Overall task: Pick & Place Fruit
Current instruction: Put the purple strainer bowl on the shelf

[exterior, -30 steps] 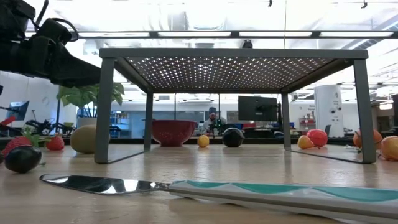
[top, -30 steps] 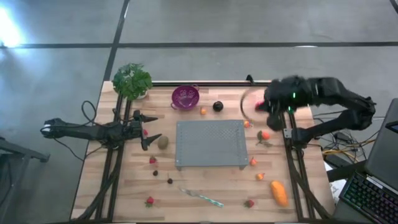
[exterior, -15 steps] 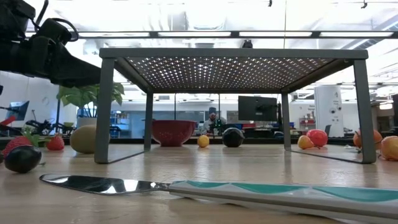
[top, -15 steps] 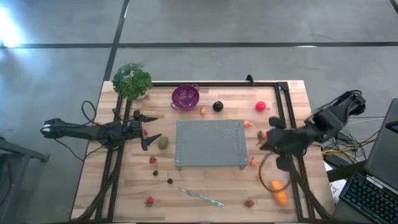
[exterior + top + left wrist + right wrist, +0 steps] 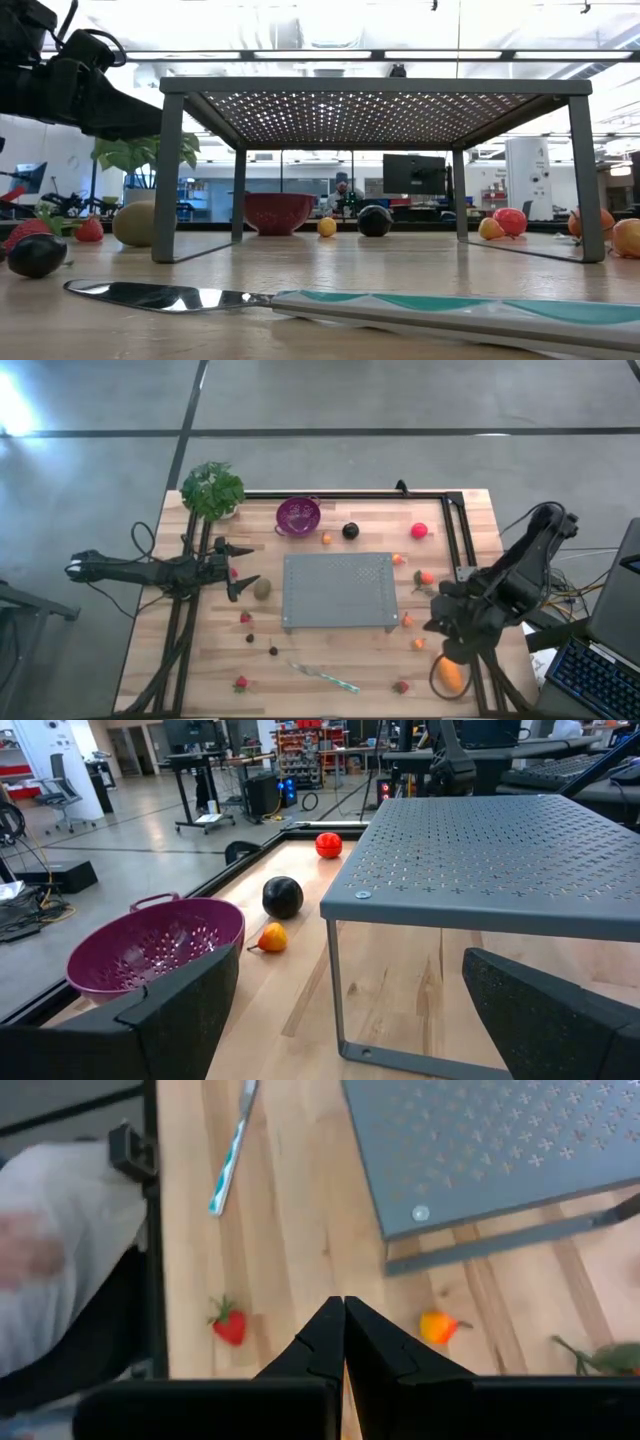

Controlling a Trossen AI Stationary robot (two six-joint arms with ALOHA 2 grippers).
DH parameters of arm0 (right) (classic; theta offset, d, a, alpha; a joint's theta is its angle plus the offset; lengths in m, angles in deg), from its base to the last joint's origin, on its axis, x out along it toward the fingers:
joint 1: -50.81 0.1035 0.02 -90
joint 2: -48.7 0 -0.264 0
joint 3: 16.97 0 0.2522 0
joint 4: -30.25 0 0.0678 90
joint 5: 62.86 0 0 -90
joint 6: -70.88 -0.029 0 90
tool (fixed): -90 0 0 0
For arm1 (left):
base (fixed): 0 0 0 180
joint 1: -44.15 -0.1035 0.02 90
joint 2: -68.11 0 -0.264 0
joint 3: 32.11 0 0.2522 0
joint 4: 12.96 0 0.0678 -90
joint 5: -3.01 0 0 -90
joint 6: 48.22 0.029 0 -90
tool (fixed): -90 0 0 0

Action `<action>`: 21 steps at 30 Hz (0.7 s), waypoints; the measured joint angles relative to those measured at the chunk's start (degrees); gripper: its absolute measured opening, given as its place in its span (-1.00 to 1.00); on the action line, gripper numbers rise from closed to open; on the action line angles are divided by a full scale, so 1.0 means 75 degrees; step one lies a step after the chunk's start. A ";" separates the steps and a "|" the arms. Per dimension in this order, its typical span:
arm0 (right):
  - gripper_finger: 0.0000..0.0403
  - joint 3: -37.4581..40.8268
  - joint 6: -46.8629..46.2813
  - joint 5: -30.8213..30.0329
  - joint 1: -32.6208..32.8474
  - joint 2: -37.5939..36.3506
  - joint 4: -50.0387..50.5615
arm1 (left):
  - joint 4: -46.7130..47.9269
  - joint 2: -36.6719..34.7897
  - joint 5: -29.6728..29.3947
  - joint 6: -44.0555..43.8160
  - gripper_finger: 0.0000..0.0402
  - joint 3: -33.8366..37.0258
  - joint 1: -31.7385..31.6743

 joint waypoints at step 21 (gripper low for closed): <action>-0.76 0.2435 -0.0786 -0.0497 0.1081 -0.0009 -0.2930 | 0.0003 0.0000 0.0000 0.0001 0.94 0.0001 0.0001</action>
